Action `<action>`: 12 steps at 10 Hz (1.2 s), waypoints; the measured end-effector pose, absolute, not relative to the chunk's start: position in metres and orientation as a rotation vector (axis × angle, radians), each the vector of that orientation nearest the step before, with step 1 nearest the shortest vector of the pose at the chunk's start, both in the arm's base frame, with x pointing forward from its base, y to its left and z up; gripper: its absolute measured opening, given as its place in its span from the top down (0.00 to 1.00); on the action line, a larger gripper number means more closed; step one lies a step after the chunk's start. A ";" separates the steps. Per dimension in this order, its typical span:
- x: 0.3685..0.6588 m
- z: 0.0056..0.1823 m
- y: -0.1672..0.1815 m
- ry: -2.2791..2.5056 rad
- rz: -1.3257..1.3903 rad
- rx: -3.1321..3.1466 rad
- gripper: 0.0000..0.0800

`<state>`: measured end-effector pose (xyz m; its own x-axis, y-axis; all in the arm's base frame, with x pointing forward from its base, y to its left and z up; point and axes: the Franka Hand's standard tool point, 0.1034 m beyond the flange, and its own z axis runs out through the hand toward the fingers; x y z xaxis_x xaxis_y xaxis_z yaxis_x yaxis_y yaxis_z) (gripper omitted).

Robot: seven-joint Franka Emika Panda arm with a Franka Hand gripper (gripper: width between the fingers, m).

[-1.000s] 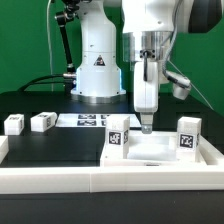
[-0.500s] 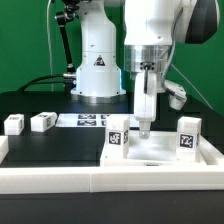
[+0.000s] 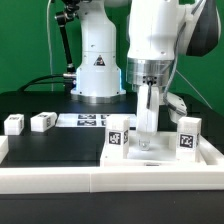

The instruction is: Assemble square table

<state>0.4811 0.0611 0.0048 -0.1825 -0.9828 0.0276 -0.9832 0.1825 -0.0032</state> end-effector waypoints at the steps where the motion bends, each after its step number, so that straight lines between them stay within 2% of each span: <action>1: 0.482 0.005 0.060 -2.402 0.033 1.995 0.35; 4: 0.481 0.004 0.061 -2.400 0.032 1.995 0.88; 5: 0.482 0.005 0.060 -2.401 0.036 1.996 0.88; 6: 0.482 0.005 0.060 -2.402 0.040 1.998 0.93; 12: 0.483 0.006 0.057 -2.345 0.042 2.065 0.93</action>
Offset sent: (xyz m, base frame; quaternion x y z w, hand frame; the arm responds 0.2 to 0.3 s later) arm 0.0000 0.0000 0.0000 0.0000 0.0000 0.0000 1.0000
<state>0.4835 0.0565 0.0062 -0.1268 -0.9915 0.0302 -0.9919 0.1266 -0.0093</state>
